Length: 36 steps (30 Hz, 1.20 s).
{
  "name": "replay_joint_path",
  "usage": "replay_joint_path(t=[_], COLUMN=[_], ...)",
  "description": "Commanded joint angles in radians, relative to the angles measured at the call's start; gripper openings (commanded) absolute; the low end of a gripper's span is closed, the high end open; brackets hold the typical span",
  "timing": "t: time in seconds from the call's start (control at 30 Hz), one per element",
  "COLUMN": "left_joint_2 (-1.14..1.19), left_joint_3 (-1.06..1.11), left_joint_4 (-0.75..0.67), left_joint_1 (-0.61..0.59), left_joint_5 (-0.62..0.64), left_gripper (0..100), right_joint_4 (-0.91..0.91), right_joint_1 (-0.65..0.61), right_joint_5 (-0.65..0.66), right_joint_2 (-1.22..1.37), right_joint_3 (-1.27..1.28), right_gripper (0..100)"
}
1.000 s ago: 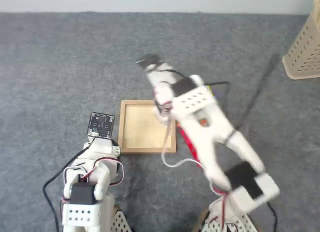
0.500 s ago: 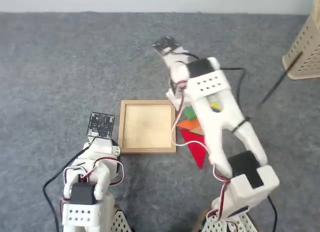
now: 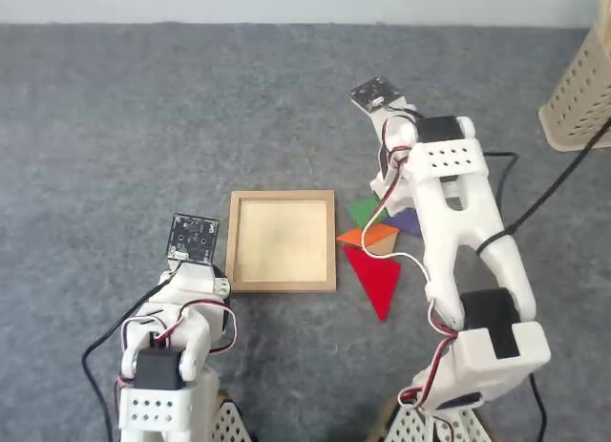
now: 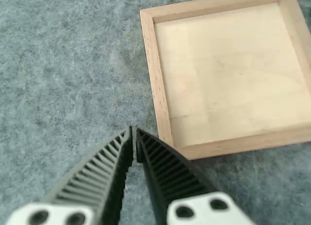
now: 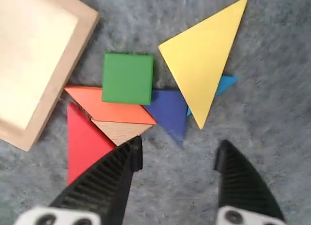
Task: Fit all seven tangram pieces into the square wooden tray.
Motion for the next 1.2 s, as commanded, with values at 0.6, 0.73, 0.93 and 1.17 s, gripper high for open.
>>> replay_joint_path(t=[0.6, 0.73, 0.93, 1.17], left_joint_2=[-0.003, -0.003, -0.003, -0.003], left_joint_3=[-0.005, -0.005, -0.005, -0.005], left_joint_4=[0.005, 0.005, 0.005, 0.005], left_joint_1=[-0.005, -0.005, -0.005, -0.005], left_joint_5=[0.009, 0.009, 0.009, 0.009], left_gripper=[1, 1, 1, 1], right_joint_4=[-0.077, -0.101, -0.211, -0.338], right_joint_1=[-0.091, -0.110, -0.105, -0.058], right_joint_5=[-0.069, -0.107, -0.106, -0.107], right_joint_2=[0.231, 0.254, 0.349, 0.372], right_joint_3=[-0.226, -0.238, -0.238, -0.238], right_gripper=[35.1, 35.1, 35.1, 35.1])
